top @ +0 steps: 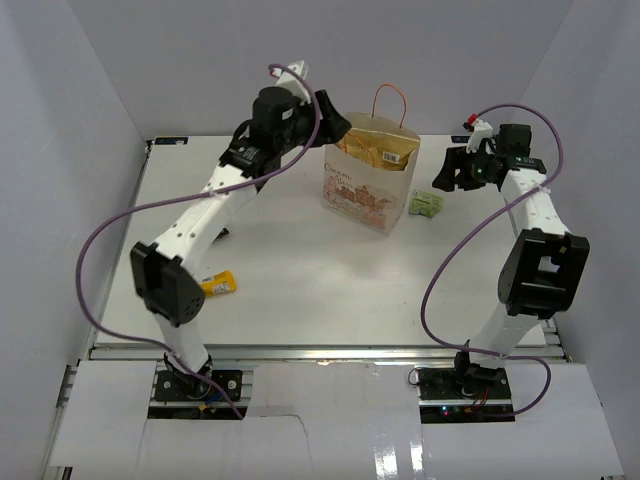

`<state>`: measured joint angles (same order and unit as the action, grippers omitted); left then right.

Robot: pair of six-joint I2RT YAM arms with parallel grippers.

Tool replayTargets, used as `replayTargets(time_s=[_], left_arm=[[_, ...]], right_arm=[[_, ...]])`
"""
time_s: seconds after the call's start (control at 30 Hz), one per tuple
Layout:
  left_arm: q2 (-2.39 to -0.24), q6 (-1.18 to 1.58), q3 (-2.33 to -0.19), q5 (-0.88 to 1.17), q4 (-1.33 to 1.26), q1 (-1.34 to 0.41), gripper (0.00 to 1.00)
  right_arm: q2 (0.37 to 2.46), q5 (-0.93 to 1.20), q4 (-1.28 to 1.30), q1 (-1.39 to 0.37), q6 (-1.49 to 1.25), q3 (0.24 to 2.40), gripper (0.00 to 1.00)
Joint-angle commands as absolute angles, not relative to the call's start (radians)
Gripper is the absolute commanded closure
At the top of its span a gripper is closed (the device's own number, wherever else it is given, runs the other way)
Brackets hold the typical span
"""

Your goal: Place the snacks into the paper bag

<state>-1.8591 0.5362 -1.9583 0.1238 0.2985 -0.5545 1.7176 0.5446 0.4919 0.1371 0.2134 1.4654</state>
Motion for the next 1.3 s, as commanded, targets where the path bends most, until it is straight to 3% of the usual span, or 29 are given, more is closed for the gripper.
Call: replayTargets(time_s=[0.0, 0.13, 0.3, 0.5, 0.67, 1.03, 1.2, 1.27], left_arm=[[-1.508, 0.422, -1.750, 0.016, 0.324, -0.534, 0.27], [-1.206, 0.457, -1.285, -0.128, 0.344, -0.502, 0.19], [-0.925, 0.653, -0.947, -0.179, 0.432, -0.488, 0.17], [-0.637, 0.889, -0.649, -0.222, 0.460, -0.486, 0.17], [-0.568, 0.950, -0.577, -0.230, 0.472, -0.486, 0.16], [-0.655, 0.927, -0.586, -0.210, 0.466, -0.486, 0.14], [-0.644, 0.939, -0.572, -0.209, 0.454, -0.486, 0.14], [-0.643, 0.933, -0.580, -0.212, 0.459, -0.486, 0.14]], right_arm=[[1.836, 0.459, 0.541, 0.133, 0.210, 1.592, 0.28], [1.966, 0.382, 0.557, 0.132, 0.151, 1.658, 0.28], [2.046, 0.310, 0.581, 0.124, -0.047, 1.701, 0.30], [2.023, 0.278, 0.511, 0.118, -0.140, 1.593, 0.30], [2.025, 0.308, 0.497, 0.095, -0.039, 1.571, 0.30], [2.082, 0.212, 0.499, 0.058, 0.287, 1.586, 0.33], [2.114, 0.213, 0.499, 0.051, 0.347, 1.592, 0.42], [2.120, 0.218, 0.492, 0.046, 0.360, 1.583, 0.50]])
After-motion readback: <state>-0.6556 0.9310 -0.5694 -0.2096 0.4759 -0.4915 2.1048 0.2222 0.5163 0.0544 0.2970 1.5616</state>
